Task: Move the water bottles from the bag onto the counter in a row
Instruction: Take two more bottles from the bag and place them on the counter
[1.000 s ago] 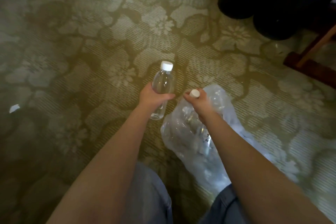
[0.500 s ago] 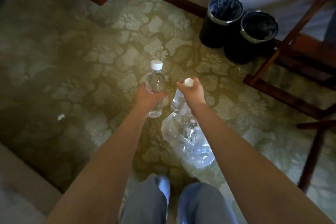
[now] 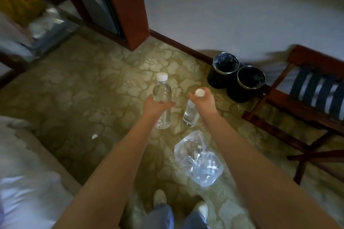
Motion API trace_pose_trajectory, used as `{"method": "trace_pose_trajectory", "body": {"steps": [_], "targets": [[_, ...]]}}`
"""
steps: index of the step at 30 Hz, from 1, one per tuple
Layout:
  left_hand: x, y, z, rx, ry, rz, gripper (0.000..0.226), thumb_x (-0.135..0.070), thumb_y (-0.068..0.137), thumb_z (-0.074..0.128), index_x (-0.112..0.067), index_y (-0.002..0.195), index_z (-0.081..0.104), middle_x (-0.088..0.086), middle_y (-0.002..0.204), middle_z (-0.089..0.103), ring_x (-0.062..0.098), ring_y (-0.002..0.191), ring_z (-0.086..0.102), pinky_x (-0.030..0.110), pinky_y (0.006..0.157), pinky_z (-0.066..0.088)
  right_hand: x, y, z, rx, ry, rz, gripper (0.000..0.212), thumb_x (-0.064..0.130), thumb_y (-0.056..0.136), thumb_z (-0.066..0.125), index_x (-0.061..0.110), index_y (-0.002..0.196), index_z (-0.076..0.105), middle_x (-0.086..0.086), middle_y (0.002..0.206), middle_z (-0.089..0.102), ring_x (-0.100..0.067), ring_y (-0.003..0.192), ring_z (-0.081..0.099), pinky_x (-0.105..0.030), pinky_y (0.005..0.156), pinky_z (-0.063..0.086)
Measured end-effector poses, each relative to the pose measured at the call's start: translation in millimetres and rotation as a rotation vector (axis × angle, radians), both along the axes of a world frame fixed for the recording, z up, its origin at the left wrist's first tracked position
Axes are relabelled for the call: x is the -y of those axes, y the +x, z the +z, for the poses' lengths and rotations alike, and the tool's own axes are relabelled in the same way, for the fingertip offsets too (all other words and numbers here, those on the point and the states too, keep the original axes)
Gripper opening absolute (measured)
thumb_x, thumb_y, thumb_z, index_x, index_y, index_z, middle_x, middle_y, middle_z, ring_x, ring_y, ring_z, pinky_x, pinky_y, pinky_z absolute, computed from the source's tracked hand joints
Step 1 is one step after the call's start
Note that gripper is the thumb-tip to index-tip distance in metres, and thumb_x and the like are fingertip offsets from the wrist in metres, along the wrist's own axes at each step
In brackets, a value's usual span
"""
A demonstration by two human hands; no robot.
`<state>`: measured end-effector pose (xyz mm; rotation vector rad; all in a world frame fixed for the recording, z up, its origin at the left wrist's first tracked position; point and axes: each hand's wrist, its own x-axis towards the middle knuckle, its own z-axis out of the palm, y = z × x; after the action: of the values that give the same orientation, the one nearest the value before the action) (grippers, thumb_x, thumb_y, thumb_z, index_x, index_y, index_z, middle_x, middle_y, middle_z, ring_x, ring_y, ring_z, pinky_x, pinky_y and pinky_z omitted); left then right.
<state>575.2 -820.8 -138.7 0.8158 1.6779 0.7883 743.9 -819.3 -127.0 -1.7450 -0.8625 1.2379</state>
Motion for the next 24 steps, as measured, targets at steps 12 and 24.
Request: {"method": "trace_pose_trajectory", "body": {"steps": [12, 24], "targets": [[-119.8, -176.0, 59.8, 0.007, 0.131, -0.020, 0.071, -0.030, 0.055, 0.088, -0.012, 0.116, 0.057, 0.008, 0.106, 0.066, 0.024, 0.094, 0.065, 0.045, 0.087, 0.054, -133.2, -161.4, 75.6, 0.134, 0.149, 0.102, 0.027, 0.024, 0.080, 0.070, 0.018, 0.098, 0.052, 0.005, 0.087, 0.057, -0.012, 0.082, 0.056, -0.025, 0.068, 0.043], [-317.2, -323.4, 80.1, -0.008, 0.216, 0.058, 0.065, -0.023, 0.064, 0.085, -0.010, 0.120, 0.054, 0.007, 0.106, 0.065, 0.022, 0.096, 0.063, 0.030, 0.073, 0.050, -336.0, -308.1, 93.5, 0.126, 0.305, 0.223, 0.022, 0.021, 0.080, 0.071, 0.016, 0.090, 0.052, 0.001, 0.086, 0.060, -0.008, 0.073, 0.054, -0.024, 0.064, 0.044]]}}
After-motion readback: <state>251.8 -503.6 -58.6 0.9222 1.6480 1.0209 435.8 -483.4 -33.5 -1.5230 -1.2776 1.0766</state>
